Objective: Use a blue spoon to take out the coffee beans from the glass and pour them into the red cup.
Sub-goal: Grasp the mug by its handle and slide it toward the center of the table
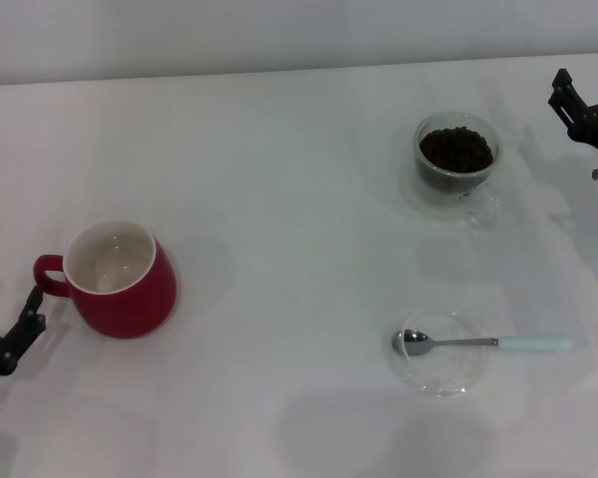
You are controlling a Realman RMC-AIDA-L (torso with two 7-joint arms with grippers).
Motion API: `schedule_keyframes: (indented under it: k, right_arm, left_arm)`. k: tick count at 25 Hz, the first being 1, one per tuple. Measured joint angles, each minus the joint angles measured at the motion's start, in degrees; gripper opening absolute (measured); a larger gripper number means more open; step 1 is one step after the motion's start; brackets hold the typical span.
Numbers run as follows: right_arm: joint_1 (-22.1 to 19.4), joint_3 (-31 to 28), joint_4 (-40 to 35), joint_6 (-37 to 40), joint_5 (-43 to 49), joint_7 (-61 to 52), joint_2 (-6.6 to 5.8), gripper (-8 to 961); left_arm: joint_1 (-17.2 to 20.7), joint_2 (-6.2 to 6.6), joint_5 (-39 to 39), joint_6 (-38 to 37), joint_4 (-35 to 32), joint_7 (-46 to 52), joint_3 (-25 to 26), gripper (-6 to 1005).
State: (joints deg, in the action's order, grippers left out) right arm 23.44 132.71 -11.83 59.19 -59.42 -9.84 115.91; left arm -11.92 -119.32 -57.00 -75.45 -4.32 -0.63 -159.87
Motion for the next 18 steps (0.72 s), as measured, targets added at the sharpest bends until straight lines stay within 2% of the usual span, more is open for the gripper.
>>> schedule_keyframes:
  k: [18]
  right_arm:
    - [0.03,0.52,-0.04,0.06,0.02,0.00,0.10,858]
  left_arm:
    - [-2.78,-0.13,0.05,5.38,-0.52,-0.24,0.00,890]
